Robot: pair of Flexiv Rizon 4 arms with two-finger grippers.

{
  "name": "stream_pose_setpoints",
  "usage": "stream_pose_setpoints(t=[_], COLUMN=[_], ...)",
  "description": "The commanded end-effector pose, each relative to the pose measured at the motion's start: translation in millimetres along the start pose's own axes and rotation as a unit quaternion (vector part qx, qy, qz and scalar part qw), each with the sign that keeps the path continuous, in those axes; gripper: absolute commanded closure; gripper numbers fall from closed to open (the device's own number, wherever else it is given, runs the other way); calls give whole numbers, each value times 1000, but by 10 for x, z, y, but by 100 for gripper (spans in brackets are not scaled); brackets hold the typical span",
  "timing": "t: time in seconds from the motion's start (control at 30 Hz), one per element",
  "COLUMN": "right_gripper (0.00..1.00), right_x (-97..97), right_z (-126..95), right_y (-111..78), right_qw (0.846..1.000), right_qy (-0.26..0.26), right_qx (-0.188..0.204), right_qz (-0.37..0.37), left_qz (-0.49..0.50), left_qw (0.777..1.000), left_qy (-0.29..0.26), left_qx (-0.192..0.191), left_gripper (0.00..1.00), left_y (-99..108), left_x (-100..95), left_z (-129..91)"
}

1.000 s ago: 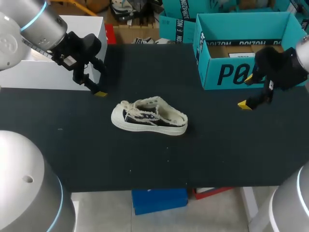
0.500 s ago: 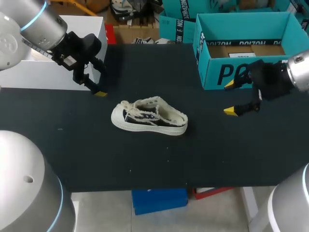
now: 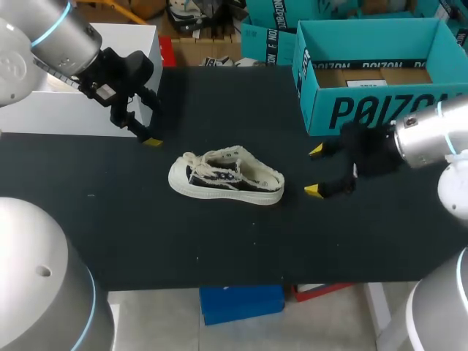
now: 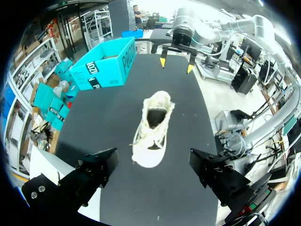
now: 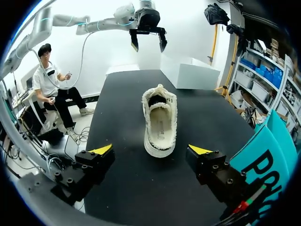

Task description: Take the shoe out of the shoebox, open the shoe tongue, remove and reinsert the insole, then place the shoe into the shoebox

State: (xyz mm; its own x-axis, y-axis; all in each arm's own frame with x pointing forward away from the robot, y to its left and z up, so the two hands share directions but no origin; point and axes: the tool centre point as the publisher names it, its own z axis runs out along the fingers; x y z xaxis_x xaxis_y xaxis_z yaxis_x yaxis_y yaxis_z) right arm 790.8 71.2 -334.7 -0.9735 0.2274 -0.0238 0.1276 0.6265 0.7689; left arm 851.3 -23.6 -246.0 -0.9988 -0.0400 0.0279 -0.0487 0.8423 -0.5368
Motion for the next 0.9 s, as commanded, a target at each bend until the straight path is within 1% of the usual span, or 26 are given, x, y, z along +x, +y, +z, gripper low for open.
stream_pose_setpoints(t=[0.03,0.1,0.27,0.53,0.67,0.8,0.9], right_gripper=[0,0,0,0,0,0,0], right_x=[16,-8,-121,-393,-486,-505,-448], right_z=[249,338,488,754,856,908,933], right_y=[-30,-52,-107,-190,-202,-195,-187], right_qw=[1000,1000,1000,1000,1000,1000,1000], right_qy=[-20,-23,-21,-9,-6,-12,-22], right_qx=[1,11,14,16,12,9,10], right_qz=[-1,-9,-13,-16,-13,-3,3], left_qz=[1,1,1,1,1,1,1], left_qw=[1000,1000,1000,1000,1000,1000,1000], left_qy=[-2,-2,-2,-2,-2,-2,-2], left_qx=[1,1,1,1,1,1,1], left_gripper=[0,0,0,0,0,0,0], left_y=[8,8,8,8,8,8,8], left_x=[-3,-3,-3,-3,-3,-3,-3], left_z=[17,17,17,17,17,17,17])
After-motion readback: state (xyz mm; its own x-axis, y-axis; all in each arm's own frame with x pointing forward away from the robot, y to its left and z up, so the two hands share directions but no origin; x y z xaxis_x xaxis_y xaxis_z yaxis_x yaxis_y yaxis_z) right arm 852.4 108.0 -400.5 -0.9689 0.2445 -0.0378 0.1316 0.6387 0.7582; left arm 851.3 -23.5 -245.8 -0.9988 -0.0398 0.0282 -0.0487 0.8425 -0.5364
